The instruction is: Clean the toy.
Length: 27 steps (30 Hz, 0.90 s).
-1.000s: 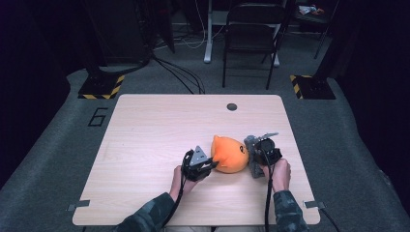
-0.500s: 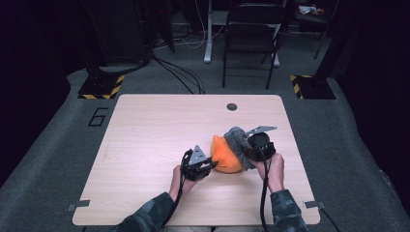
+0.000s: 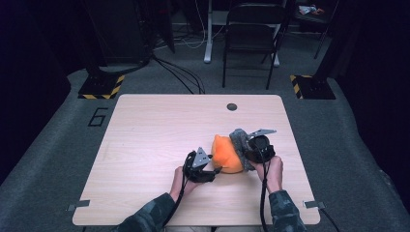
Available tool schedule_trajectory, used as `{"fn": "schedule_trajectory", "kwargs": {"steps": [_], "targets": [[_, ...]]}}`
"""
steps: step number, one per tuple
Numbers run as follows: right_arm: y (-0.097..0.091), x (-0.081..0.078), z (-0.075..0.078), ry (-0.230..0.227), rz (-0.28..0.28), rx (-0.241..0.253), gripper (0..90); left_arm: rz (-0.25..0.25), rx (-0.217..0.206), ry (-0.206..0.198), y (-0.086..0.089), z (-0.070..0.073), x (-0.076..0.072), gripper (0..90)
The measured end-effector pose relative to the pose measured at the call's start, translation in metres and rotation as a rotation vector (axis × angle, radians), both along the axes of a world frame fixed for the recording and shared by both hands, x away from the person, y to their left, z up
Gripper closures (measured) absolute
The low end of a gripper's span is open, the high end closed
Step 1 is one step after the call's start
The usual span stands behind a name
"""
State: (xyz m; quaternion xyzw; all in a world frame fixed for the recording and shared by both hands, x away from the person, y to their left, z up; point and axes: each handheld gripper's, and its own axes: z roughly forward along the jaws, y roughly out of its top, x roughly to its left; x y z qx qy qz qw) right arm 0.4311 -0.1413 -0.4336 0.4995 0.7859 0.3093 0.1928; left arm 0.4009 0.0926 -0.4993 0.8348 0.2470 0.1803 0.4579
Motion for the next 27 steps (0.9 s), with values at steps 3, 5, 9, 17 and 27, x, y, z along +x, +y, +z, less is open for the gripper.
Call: {"fn": "schedule_trajectory", "kwargs": {"steps": [3,5,9,17,27], "targets": [[0.001,0.001,-0.001,-0.002,0.003,0.007,72.7,0.019,0.009,-0.006,-0.003,-0.006,-0.001,52.6],[0.002,0.000,-0.001,-0.005,0.001,0.005,72.7,0.029,0.005,-0.004,-0.003,-0.006,-0.002,62.9],[0.003,-0.002,0.002,-0.008,-0.005,-0.002,72.8,0.041,-0.007,0.010,-0.002,-0.002,-0.001,73.0],[0.002,-0.011,0.034,-0.026,0.069,0.189,72.8,0.068,-0.106,0.082,0.009,0.019,0.003,75.3],[0.047,-0.020,0.025,-0.054,0.141,0.046,72.3,0.037,-0.084,0.087,0.005,0.019,-0.001,75.3]]}}
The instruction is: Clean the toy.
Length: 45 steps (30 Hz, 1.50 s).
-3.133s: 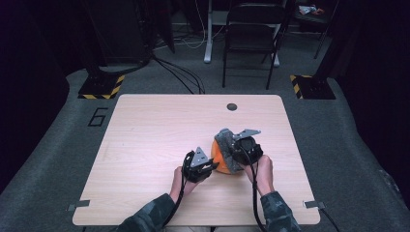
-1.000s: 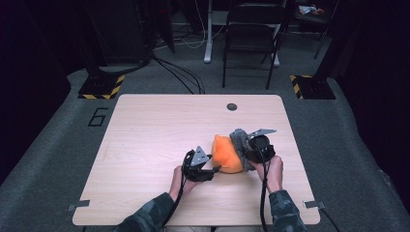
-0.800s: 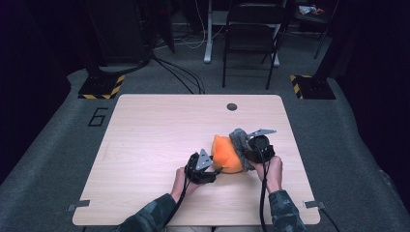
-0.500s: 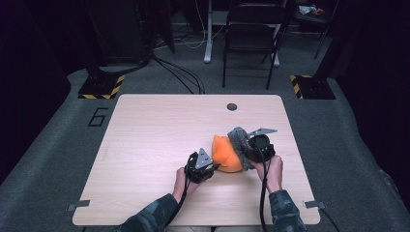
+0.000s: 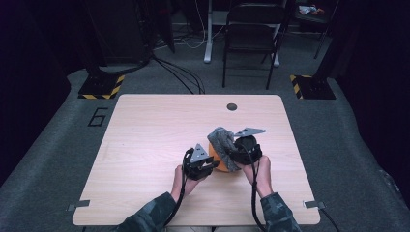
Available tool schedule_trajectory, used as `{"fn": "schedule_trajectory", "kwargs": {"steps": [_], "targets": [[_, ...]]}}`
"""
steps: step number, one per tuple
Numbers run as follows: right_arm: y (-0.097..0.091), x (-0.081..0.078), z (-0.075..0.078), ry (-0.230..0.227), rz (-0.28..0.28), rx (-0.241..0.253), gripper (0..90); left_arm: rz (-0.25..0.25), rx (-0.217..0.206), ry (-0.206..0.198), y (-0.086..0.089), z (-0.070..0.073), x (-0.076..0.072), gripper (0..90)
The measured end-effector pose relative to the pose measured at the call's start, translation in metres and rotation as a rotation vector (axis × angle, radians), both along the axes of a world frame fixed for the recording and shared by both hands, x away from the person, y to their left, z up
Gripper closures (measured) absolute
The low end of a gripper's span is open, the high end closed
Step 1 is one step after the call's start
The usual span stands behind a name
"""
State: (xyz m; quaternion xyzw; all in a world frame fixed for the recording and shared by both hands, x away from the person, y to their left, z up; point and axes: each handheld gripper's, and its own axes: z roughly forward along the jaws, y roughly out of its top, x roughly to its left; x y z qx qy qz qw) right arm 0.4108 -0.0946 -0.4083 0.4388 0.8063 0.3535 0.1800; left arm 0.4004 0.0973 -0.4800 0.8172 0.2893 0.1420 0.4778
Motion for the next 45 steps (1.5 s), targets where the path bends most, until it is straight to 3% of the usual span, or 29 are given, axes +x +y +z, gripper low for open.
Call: {"fn": "schedule_trajectory", "kwargs": {"steps": [4,10,13,20,23,29,32,35,40,45], "targets": [[-0.004,0.003,-0.007,-0.003,-0.027,-0.060,72.2,-0.003,0.002,0.004,0.001,-0.002,0.003,75.2],[-0.021,0.012,-0.016,0.026,-0.077,-0.058,72.1,-0.002,0.001,0.010,0.004,-0.004,0.005,74.9],[-0.028,0.014,-0.019,0.037,-0.103,-0.095,72.0,-0.003,-0.002,0.009,0.004,-0.004,0.005,74.6],[-0.048,0.024,-0.036,0.094,-0.162,-0.087,72.0,-0.009,-0.010,0.019,0.006,-0.006,0.007,74.3],[-0.054,0.027,-0.045,0.100,-0.178,-0.129,72.1,-0.008,-0.008,0.011,0.005,-0.005,0.006,74.1],[-0.068,0.034,-0.064,0.188,-0.215,-0.138,72.1,-0.013,-0.015,0.013,0.006,-0.005,0.007,73.9],[-0.072,0.033,-0.053,0.173,-0.222,-0.109,72.4,-0.015,-0.014,0.011,0.007,-0.005,0.007,73.9],[-0.069,0.026,-0.026,0.095,-0.198,-0.060,72.5,-0.014,-0.017,0.009,0.006,-0.005,0.007,73.9],[-0.050,0.011,0.010,0.019,-0.085,0.058,72.4,-0.026,-0.013,-0.005,0.004,-0.005,0.006,73.8],[-0.016,-0.001,0.018,-0.015,0.012,0.035,72.3,-0.038,0.000,-0.023,0.001,-0.003,0.002,73.8]]}}
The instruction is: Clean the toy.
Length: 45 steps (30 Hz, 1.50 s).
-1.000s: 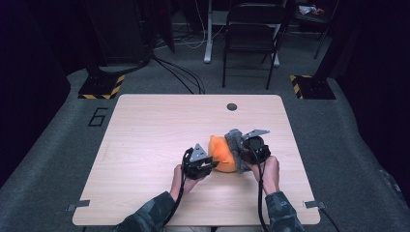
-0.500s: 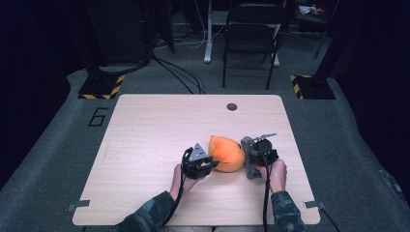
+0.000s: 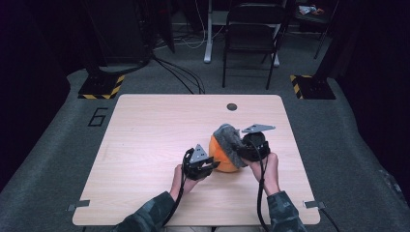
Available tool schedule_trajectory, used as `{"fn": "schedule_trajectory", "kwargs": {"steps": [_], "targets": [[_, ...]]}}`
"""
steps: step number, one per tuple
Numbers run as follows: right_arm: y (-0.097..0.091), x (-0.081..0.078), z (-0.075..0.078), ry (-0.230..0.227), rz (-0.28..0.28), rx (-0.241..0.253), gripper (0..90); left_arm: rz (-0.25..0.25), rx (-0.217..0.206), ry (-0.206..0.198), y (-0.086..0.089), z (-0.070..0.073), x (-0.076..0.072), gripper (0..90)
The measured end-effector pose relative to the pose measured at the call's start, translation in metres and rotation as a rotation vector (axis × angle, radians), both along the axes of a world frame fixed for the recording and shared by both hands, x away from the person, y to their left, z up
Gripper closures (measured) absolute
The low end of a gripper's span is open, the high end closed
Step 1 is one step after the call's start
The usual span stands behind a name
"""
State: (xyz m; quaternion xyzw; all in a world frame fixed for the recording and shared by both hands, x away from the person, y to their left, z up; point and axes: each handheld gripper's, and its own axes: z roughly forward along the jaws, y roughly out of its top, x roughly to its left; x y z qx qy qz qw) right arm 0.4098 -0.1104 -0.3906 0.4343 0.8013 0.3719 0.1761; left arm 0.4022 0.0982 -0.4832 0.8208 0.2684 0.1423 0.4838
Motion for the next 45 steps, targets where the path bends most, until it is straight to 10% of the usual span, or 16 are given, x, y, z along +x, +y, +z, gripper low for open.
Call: {"fn": "schedule_trajectory", "kwargs": {"steps": [11,40,45], "targets": [[0.015,0.004,-0.020,-0.005,-0.024,-0.140,71.9,-0.010,0.014,0.005,0.000,-0.002,0.001,73.9],[-0.050,0.032,-0.069,0.187,-0.202,-0.103,71.7,-0.008,0.013,0.003,0.002,-0.004,0.003,73.8],[-0.054,0.034,-0.079,0.207,-0.224,-0.166,71.7,-0.002,0.011,0.001,0.002,-0.004,0.003,73.8]]}}
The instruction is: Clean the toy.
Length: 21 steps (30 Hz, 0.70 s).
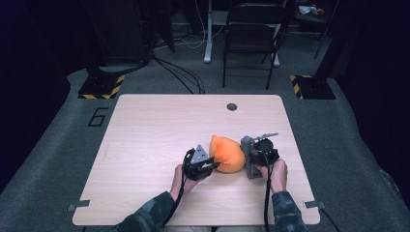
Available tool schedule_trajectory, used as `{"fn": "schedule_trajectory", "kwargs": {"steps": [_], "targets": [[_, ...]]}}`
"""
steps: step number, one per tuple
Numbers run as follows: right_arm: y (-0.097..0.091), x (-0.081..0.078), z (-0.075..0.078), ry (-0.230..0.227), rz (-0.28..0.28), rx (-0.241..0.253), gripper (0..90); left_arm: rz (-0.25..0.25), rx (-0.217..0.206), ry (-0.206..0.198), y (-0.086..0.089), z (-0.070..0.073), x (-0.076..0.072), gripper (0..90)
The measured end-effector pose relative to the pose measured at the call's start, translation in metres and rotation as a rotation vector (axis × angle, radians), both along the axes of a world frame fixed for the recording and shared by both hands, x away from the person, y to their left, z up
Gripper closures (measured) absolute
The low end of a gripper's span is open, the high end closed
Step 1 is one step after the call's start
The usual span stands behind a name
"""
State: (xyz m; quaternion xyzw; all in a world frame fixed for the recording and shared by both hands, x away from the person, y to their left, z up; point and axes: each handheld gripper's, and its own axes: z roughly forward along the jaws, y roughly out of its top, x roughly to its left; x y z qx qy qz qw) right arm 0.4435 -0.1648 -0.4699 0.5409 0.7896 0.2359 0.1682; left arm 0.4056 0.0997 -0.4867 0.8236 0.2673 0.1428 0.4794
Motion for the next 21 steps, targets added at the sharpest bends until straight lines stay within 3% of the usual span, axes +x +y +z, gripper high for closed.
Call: {"fn": "schedule_trajectory", "kwargs": {"steps": [4,6,9,12,15,17,20,21], "targets": [[-0.007,0.001,0.001,0.016,-0.015,-0.004,71.8,0.006,-0.010,0.005,0.002,-0.001,0.001,73.8],[-0.012,0.000,0.010,-0.017,-0.022,0.019,71.9,0.009,-0.011,0.007,0.003,-0.001,0.002,73.7],[-0.013,-0.008,0.038,-0.098,-0.008,0.065,72.0,0.010,-0.011,0.008,0.003,-0.001,0.003,73.6],[-0.002,-0.018,0.065,-0.157,0.044,0.142,72.0,0.011,-0.011,0.008,0.002,0.000,0.003,73.5],[0.015,-0.025,0.079,-0.185,0.136,0.170,72.0,0.010,-0.013,0.010,0.004,-0.001,0.003,73.3],[0.030,-0.025,0.075,-0.161,0.166,0.182,72.0,0.012,-0.015,0.011,0.004,-0.001,0.003,72.9],[0.046,-0.021,0.050,-0.102,0.187,0.083,71.9,0.005,0.001,0.013,0.003,-0.001,0.003,70.0],[0.048,-0.020,0.044,-0.109,0.182,0.056,72.0,0.002,0.030,-0.007,0.002,0.001,0.002,66.8]]}}
